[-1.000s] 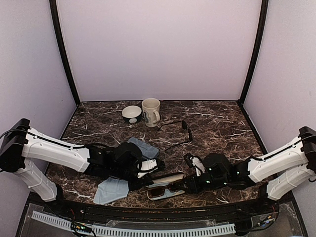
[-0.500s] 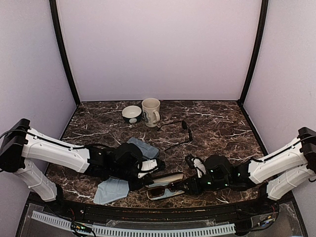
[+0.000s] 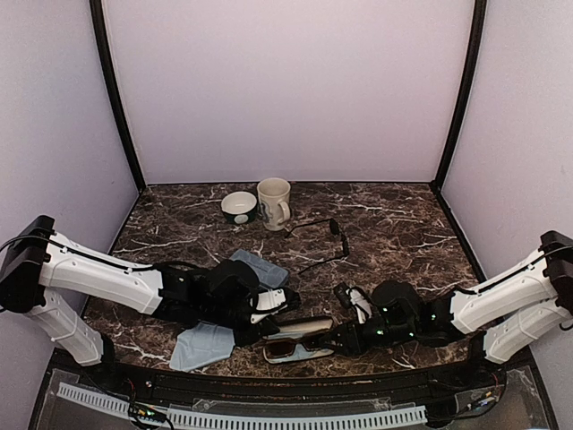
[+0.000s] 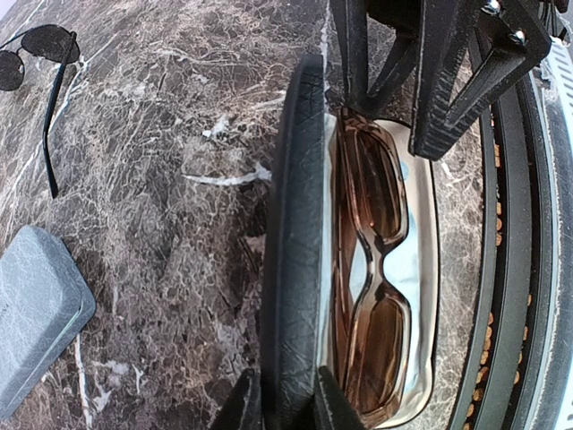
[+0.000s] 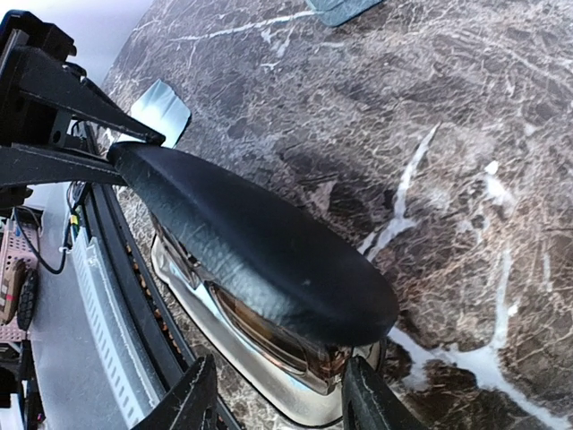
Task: Organize the sunglasses
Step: Close the case with sunglasses at the center of the board.
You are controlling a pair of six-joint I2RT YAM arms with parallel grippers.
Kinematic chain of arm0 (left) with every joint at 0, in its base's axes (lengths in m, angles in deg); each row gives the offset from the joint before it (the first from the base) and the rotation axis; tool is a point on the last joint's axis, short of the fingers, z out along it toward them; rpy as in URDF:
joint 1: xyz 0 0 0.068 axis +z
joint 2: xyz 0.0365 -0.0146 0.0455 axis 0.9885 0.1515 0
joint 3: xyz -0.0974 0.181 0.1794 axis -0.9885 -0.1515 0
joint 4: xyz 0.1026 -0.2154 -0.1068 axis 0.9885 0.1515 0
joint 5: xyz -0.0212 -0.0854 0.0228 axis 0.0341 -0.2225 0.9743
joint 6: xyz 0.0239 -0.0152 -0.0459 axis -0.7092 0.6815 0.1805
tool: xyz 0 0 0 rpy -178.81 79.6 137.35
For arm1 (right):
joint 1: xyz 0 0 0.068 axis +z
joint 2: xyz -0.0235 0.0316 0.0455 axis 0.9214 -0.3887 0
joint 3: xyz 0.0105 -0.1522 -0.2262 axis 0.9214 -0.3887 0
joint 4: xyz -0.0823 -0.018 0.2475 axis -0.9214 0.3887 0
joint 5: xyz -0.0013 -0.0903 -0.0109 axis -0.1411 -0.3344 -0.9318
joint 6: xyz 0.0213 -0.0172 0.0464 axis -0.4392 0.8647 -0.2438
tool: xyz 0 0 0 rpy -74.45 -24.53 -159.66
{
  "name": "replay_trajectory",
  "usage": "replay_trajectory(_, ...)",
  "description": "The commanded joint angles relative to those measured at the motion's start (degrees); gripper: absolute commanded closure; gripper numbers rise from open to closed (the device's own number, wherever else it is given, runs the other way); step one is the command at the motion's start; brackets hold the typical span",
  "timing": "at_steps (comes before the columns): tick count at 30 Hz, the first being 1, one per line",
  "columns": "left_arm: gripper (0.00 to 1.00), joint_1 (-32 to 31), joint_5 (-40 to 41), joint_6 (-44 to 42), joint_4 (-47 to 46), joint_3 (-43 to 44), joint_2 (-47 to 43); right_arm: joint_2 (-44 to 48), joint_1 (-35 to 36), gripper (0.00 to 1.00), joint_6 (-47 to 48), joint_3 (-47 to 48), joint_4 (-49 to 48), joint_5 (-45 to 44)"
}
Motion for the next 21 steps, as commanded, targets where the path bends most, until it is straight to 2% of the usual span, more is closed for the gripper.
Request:
replay_trajectory(1,0.82,-0.6,-0.2,-0.4,-1.1,-0.2,-2.1,-0.7,-0.3,0.52,-1.4,-0.5,-3.5,2.8)
replay_trajectory(21,0.86,-3.2,4.8,-1.3,-1.5,0.6,-1.2,0.2,-0.3,0.54,-3.2,-2.3,-7.6,4.9)
